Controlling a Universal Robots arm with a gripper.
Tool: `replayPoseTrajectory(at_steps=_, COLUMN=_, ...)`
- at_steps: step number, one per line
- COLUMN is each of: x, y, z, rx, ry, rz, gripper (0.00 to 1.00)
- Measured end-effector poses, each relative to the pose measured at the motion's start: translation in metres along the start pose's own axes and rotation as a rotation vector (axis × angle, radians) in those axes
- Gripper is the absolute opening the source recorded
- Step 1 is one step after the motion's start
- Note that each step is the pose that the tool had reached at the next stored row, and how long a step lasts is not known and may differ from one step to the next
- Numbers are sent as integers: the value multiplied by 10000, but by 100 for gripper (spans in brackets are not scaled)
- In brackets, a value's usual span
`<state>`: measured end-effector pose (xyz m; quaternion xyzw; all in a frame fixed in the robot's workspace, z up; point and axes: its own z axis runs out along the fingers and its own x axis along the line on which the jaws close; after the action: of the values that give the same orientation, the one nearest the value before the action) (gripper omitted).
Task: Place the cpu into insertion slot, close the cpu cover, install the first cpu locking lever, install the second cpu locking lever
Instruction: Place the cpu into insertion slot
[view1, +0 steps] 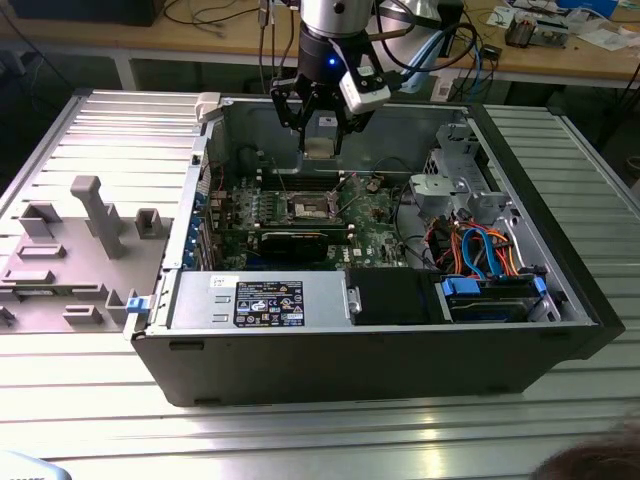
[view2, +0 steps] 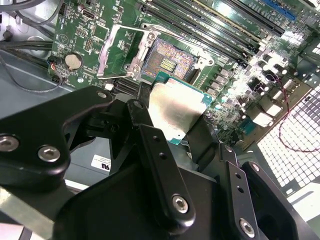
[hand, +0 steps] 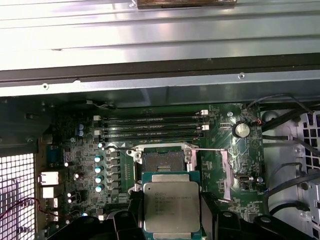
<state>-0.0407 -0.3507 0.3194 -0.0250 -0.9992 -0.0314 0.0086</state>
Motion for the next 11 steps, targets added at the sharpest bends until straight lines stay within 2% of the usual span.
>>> replayPoseTrajectory(at_steps=1, x=0, y=0, z=0, rx=-1, ry=-2, rz=33, gripper=55)
replayPoseTrajectory(at_steps=4, x=0, y=0, z=1, rx=-9, ry=-31, rz=491, gripper=55)
replayPoseTrajectory(at_steps=11, x=0, y=0, z=2, rx=-11, ry=-35, rz=556, gripper=55)
